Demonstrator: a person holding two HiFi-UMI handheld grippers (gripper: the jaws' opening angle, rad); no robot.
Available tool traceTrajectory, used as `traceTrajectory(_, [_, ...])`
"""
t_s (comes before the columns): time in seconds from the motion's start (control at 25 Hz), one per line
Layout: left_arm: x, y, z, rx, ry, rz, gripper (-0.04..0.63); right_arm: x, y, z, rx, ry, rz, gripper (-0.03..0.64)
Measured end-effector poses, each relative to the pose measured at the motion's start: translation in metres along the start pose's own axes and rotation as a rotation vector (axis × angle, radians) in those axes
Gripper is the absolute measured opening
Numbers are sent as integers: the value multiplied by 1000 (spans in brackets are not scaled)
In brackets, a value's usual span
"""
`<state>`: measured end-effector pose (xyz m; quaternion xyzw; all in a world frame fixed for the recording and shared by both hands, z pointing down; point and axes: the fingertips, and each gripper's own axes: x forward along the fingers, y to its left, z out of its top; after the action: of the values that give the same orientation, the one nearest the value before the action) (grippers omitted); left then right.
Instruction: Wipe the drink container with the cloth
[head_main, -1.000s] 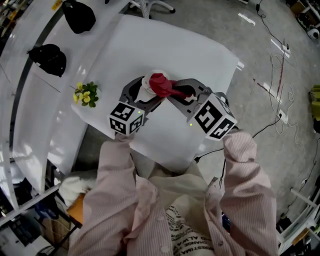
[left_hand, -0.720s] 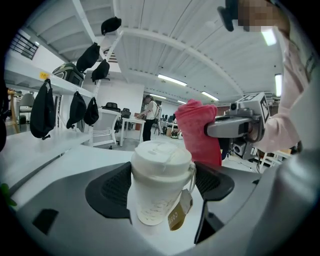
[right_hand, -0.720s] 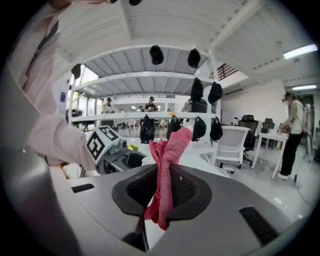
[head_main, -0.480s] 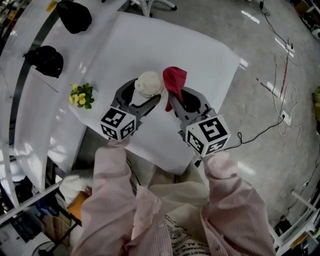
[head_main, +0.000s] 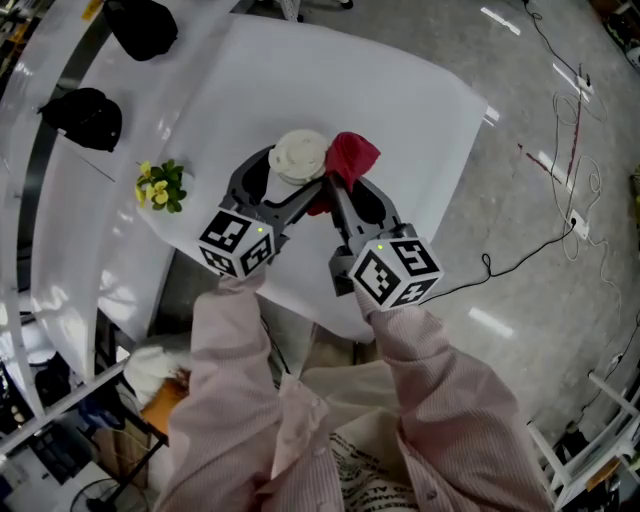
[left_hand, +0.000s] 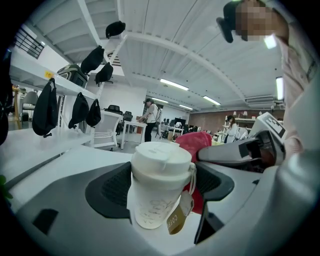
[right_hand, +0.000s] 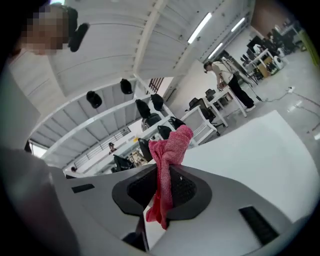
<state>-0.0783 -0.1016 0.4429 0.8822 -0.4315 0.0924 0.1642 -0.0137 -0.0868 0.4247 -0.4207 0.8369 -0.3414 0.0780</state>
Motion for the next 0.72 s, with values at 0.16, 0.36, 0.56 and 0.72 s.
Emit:
traceTrajectory(0.16, [0,3,0,-7,-7,-7,393,1,-3,-8,185,-80,0,46])
traceTrajectory(0.36, [2,2,2,-7,-16,-14,393,-2,-10,-15,278,-135,-11,46])
traceTrajectory(0.56, [1,3,2,-7,-24,-21,393,-2,-14,-24,341,-174,-15,46])
traceTrajectory(0.72, [0,3,1,-6,-30,-28,393,0,-17,-31,373,-185,-24,46])
